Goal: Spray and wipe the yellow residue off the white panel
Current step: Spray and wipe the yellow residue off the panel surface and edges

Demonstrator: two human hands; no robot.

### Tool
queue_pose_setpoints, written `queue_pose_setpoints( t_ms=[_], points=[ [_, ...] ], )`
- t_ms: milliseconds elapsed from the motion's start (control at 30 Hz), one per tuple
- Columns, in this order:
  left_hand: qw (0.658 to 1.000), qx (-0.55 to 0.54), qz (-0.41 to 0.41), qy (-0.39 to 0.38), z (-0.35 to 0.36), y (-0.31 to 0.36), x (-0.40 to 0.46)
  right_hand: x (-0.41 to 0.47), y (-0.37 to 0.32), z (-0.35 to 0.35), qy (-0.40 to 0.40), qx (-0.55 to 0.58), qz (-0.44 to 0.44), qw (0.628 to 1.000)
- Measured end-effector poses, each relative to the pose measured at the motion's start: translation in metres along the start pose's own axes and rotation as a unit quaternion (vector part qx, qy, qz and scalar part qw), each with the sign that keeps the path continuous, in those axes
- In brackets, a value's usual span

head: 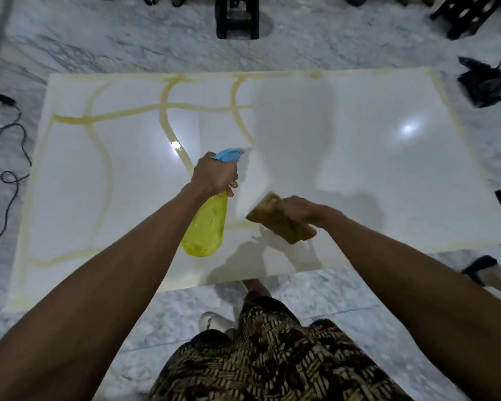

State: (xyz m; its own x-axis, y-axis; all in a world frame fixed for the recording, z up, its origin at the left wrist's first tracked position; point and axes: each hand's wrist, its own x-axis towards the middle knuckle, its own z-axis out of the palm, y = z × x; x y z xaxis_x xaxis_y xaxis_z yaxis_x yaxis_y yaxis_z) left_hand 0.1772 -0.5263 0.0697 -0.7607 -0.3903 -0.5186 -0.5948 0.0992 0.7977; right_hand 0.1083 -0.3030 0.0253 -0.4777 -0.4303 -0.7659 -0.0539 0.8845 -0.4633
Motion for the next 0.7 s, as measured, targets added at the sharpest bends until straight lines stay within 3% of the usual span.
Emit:
queue_pose_setpoints(
  t_ms=[133, 200, 333, 467, 600, 700],
  points=[
    [0.999, 0.002, 0.026, 0.019, -0.023, 0.030, 0.024, 0.041, -0.042, -0.071, 0.053, 0.177, -0.042, 0.982],
    [0.999, -0.013, 0.028, 0.032, -0.032, 0.045, 0.044, 0.069, -0.066, -0.104, 0.112, 0.162, -0.072, 0.978],
    [0.996, -0.064, 0.029, 0.051, -0.049, 0.066, 0.086, 0.132, -0.127, -0.169, 0.217, 0.015, -0.201, 0.955],
    [0.993, -0.082, 0.018, 0.082, -0.063, 0.072, 0.135, 0.242, -0.172, -0.209, 0.287, -0.096, -0.209, 0.930],
    [0.991, -0.073, 0.013, 0.108, -0.073, 0.065, 0.179, 0.328, -0.187, -0.193, 0.171, -0.247, -0.130, 0.945],
    [0.992, -0.054, 0.009, 0.115, -0.075, 0.052, 0.193, 0.364, -0.161, -0.158, 0.161, -0.359, -0.162, 0.905]
  ],
)
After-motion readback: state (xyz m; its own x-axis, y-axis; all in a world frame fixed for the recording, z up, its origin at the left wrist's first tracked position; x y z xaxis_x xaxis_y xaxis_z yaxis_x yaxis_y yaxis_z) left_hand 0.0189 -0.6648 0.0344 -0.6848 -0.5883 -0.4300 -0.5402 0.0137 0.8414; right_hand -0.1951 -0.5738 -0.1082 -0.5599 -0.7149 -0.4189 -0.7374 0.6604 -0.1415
